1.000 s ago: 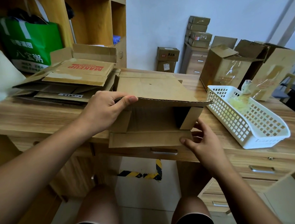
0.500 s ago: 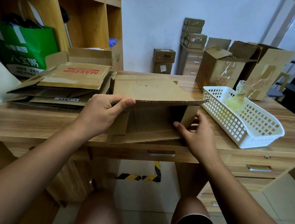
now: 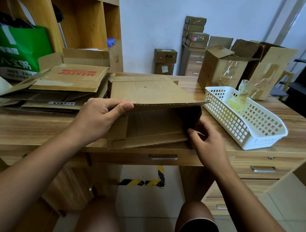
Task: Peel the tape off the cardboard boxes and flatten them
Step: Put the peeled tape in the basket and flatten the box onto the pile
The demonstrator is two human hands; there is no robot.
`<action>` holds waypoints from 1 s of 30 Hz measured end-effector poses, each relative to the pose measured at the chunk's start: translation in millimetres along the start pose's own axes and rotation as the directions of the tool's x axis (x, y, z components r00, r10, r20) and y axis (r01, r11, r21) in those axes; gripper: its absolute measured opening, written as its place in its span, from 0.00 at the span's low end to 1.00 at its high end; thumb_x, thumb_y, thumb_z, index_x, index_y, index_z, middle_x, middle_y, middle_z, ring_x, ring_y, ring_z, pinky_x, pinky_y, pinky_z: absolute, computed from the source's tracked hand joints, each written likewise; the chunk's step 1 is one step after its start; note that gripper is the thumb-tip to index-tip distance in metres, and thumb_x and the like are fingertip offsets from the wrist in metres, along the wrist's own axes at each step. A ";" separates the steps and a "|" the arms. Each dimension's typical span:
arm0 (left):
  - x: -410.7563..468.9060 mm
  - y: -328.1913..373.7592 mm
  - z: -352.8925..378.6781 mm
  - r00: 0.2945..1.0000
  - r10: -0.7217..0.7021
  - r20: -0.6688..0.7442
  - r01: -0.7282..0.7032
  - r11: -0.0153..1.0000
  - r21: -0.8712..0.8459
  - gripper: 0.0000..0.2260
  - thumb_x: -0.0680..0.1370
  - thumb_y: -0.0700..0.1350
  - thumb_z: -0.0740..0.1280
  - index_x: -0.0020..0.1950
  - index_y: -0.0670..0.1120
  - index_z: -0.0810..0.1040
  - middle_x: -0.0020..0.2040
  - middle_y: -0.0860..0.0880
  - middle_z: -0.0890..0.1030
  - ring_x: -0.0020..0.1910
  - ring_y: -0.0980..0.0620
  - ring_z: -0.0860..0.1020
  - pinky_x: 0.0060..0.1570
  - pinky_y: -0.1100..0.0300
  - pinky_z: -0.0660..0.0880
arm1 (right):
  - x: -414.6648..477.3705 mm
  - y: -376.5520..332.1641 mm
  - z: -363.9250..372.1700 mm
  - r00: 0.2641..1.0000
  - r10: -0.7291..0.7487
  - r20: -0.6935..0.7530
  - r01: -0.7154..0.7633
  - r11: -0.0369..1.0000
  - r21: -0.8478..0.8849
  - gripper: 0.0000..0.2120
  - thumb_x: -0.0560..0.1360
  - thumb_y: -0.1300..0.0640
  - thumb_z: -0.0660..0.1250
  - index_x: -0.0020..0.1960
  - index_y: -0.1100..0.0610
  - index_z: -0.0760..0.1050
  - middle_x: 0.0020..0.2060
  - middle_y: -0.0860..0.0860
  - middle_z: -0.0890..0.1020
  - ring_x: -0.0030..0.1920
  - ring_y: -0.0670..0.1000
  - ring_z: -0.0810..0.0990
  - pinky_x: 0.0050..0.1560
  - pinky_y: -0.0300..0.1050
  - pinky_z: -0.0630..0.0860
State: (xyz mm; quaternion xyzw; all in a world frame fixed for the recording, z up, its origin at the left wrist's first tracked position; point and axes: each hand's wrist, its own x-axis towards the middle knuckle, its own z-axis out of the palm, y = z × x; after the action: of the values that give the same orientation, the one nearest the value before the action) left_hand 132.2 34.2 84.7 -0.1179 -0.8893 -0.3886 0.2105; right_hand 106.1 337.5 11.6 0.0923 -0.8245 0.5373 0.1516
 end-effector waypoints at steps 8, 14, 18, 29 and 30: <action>-3.6 -3.2 1.6 0.999 0.000 0.037 0.000 1.000 0.002 0.27 0.71 0.77 0.57 0.60 0.63 0.77 0.64 0.54 0.79 0.64 0.59 0.76 0.56 0.62 0.74 | -4.1 2.3 -23.6 0.995 0.044 0.093 -0.045 0.999 0.009 0.11 0.83 0.61 0.62 0.55 0.47 0.78 0.48 0.46 0.84 0.50 0.48 0.82 0.52 0.48 0.76; -10.3 -6.2 5.5 0.993 0.035 0.111 -0.043 0.997 0.068 0.23 0.70 0.79 0.54 0.55 0.72 0.78 0.62 0.62 0.77 0.64 0.64 0.74 0.65 0.51 0.74 | -3.5 5.0 -32.7 0.985 0.065 0.161 -0.076 0.995 0.062 0.16 0.79 0.65 0.68 0.61 0.48 0.79 0.49 0.43 0.85 0.52 0.45 0.82 0.54 0.40 0.76; -12.8 -3.8 10.5 0.991 0.023 0.129 -0.044 0.986 0.161 0.23 0.68 0.80 0.50 0.56 0.75 0.73 0.64 0.63 0.74 0.68 0.57 0.68 0.68 0.52 0.69 | -8.2 0.9 -37.4 0.990 0.073 0.121 -0.089 0.987 0.137 0.24 0.79 0.63 0.69 0.71 0.47 0.72 0.59 0.40 0.80 0.58 0.34 0.79 0.57 0.31 0.75; -9.9 -0.3 16.9 0.993 0.051 0.108 -0.063 0.991 0.115 0.29 0.69 0.80 0.52 0.59 0.67 0.77 0.57 0.72 0.74 0.60 0.81 0.66 0.70 0.59 0.66 | -57.0 -15.9 1.5 0.929 -0.365 -0.064 0.342 0.910 -0.235 0.20 0.75 0.66 0.62 0.66 0.59 0.78 0.64 0.50 0.77 0.68 0.43 0.73 0.69 0.35 0.67; -8.7 -1.2 17.5 0.993 0.038 0.110 -0.051 0.992 0.115 0.27 0.69 0.80 0.53 0.58 0.69 0.78 0.58 0.70 0.76 0.64 0.75 0.70 0.70 0.53 0.69 | -57.7 -18.3 8.0 0.936 -0.352 0.017 0.344 0.905 -0.251 0.21 0.76 0.64 0.62 0.68 0.58 0.77 0.67 0.49 0.75 0.70 0.43 0.72 0.70 0.35 0.66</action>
State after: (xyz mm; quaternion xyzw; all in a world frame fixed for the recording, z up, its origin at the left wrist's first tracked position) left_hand 134.5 46.0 69.2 -0.1459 -0.9178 -0.3238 0.1773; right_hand 164.7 322.1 4.1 0.2103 -0.8536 0.3946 0.2674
